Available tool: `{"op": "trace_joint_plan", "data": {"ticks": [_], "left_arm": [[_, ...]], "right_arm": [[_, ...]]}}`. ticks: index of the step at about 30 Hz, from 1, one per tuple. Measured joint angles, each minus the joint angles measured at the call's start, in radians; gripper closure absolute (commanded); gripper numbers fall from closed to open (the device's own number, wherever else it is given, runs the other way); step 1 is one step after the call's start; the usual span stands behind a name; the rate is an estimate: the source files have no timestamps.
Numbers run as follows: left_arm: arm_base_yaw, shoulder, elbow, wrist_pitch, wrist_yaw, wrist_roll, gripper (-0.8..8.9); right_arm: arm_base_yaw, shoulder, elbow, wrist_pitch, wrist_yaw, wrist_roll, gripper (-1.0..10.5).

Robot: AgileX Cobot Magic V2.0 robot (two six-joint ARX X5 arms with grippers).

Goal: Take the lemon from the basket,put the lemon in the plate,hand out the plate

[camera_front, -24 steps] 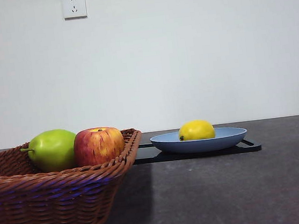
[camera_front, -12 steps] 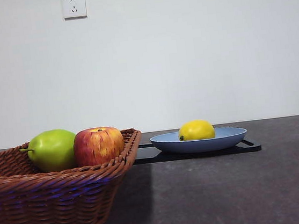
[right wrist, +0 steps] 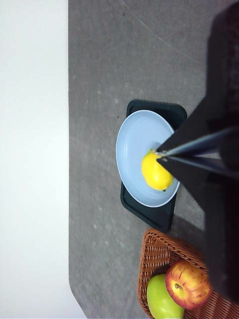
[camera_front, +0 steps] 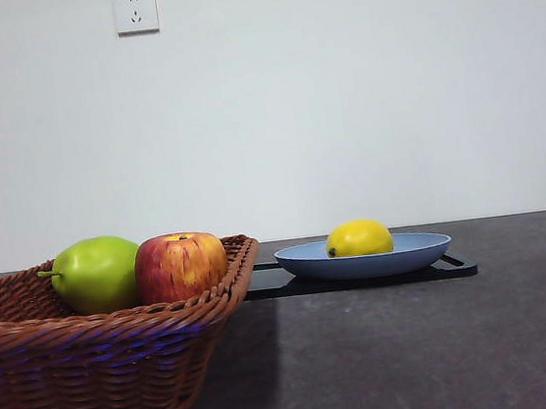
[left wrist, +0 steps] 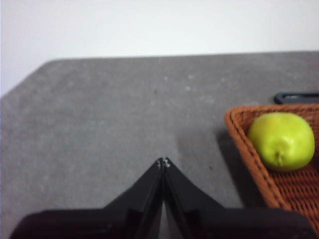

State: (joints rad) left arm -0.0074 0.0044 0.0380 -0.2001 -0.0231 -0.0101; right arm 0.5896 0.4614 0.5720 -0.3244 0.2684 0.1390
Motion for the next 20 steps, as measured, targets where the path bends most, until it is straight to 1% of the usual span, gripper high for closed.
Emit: {"op": "trace_joint_plan", "data": {"ticks": [20], "left_arm": [[0.000, 0.000, -0.017, 0.005, 0.002, -0.017, 8.05]], "right_arm": [[0.000, 0.000, 0.000, 0.000, 0.000, 0.000, 9.4]]}}
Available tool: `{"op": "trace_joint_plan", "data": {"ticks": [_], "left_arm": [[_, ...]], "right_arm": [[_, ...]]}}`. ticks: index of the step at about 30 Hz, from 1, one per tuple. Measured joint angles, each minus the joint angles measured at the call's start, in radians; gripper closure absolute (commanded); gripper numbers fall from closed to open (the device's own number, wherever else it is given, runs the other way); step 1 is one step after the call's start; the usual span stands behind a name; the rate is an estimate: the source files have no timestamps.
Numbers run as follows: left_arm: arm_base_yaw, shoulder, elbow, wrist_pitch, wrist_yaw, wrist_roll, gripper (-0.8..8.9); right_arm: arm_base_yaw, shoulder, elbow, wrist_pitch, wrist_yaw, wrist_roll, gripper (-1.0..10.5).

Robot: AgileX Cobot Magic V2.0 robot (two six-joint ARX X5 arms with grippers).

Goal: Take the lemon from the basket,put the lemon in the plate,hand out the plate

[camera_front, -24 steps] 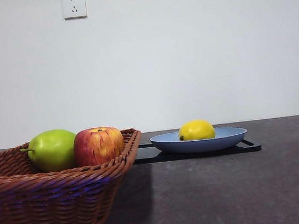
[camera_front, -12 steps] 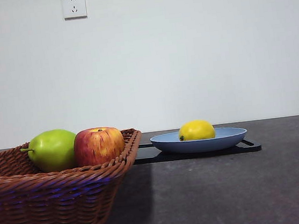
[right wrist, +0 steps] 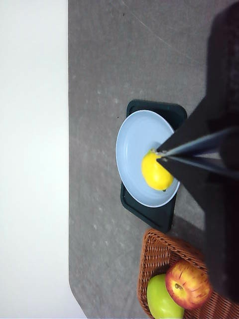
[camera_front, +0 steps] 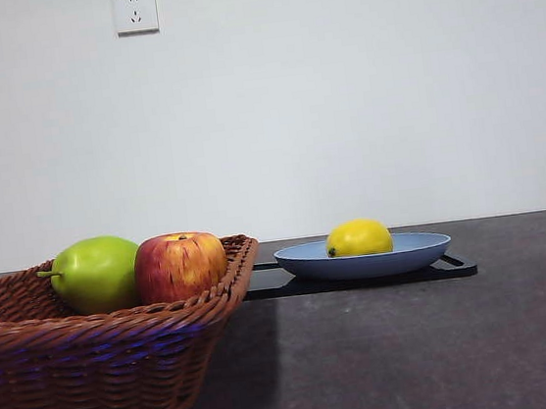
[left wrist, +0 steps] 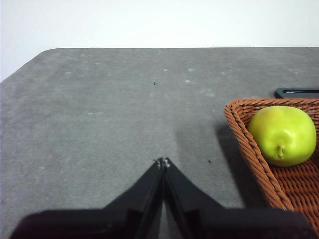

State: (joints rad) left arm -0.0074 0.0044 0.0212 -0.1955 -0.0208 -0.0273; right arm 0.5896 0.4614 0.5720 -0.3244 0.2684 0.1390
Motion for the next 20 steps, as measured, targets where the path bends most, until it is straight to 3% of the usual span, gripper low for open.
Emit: {"op": "trace_joint_plan", "data": {"ticks": [11, 16, 20], "left_arm": [[0.000, 0.000, 0.000, 0.000, 0.000, 0.000, 8.05], [0.000, 0.000, 0.000, 0.000, -0.001, 0.000, 8.05], [0.000, 0.000, 0.000, 0.000, -0.001, 0.000, 8.05]], "right_arm": [[0.000, 0.000, 0.000, 0.000, 0.000, -0.001, 9.4], [0.000, -0.011, 0.000, -0.018, 0.097, -0.118, 9.4], [-0.026, -0.097, -0.002, -0.042, 0.140, -0.167, 9.4]]}}
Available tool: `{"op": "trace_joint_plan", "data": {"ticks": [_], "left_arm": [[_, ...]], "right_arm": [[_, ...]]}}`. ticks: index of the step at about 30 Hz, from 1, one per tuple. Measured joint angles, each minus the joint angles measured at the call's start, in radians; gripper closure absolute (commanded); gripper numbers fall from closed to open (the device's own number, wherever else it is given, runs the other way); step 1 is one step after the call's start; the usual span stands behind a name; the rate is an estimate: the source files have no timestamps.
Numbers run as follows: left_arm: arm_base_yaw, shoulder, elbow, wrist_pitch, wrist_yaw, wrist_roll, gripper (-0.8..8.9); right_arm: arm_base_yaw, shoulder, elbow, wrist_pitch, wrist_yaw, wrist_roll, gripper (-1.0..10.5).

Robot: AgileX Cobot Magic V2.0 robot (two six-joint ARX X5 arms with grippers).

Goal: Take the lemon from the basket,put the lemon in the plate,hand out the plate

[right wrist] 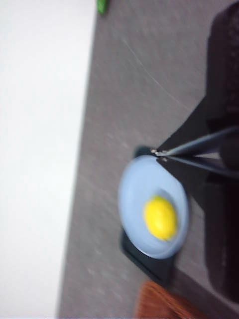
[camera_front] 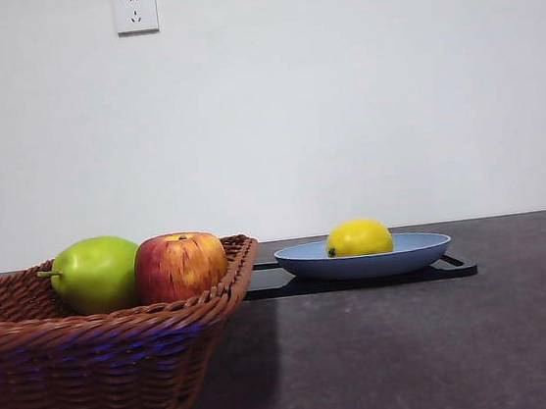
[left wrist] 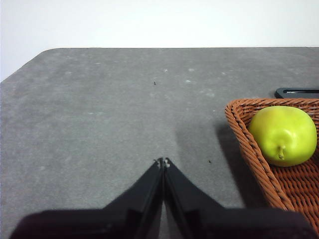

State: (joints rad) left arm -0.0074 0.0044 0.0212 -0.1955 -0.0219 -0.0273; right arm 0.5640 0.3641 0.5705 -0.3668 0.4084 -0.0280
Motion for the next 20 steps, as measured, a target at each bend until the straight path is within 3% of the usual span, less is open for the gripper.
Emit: {"op": "trace_joint_plan", "data": {"ticks": [4, 6, 11, 15, 20], "left_arm": [[0.000, 0.000, 0.000, 0.000, 0.000, 0.000, 8.05], [0.000, 0.000, 0.000, 0.000, 0.000, 0.000, 8.05], [0.000, 0.000, 0.000, 0.000, 0.000, 0.000, 8.05], [0.000, 0.000, 0.000, 0.000, 0.000, 0.000, 8.05], [0.000, 0.000, 0.000, 0.000, 0.000, 0.000, 8.05]], "right_arm": [[-0.108, -0.134, -0.048, 0.033, 0.001, -0.001, 9.4], [-0.185, -0.181, -0.113, 0.061, -0.047, 0.010, 9.4], [-0.353, -0.258, -0.301, 0.132, -0.255, 0.013, 9.4], [-0.432, -0.285, -0.411, 0.222, -0.441, 0.001, 9.4], [-0.462, -0.307, -0.503, 0.225, -0.558, -0.017, 9.4]]}}
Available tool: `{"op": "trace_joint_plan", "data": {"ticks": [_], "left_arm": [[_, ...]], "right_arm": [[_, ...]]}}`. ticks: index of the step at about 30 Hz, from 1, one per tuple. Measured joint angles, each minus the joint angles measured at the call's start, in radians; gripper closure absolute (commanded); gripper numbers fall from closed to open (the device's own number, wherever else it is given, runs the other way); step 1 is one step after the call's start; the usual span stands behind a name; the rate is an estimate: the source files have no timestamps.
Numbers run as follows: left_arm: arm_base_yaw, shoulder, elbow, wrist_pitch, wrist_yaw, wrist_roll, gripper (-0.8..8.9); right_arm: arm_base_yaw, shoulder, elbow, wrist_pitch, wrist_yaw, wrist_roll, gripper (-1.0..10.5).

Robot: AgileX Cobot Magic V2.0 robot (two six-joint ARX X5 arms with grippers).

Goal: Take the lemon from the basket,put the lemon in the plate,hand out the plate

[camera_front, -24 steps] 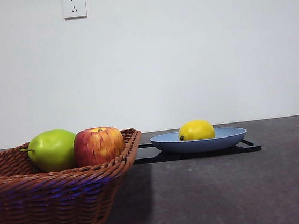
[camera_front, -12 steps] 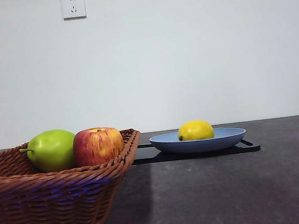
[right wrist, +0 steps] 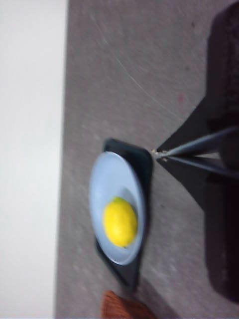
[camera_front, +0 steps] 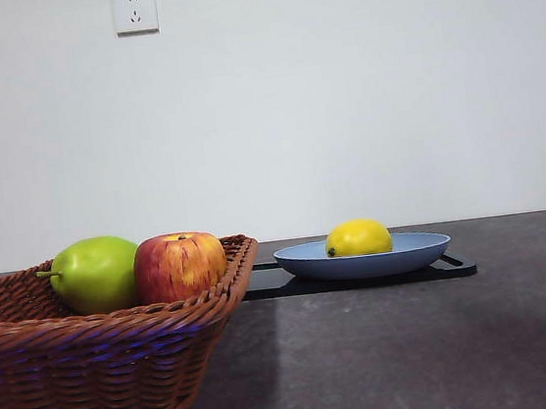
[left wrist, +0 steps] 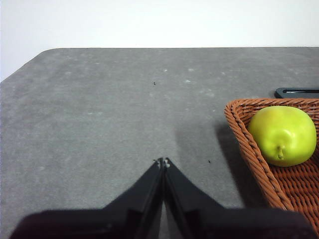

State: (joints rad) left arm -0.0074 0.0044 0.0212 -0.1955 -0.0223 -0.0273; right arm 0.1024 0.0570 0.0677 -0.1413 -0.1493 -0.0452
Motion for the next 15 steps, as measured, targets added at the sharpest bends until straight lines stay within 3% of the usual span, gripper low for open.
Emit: {"op": "trace_joint_plan", "data": {"ticks": [15], "left_arm": [[0.000, 0.000, 0.000, 0.000, 0.000, 0.000, 8.05]], "right_arm": [[-0.010, -0.054, -0.053, -0.015, -0.005, -0.003, 9.4]]}}
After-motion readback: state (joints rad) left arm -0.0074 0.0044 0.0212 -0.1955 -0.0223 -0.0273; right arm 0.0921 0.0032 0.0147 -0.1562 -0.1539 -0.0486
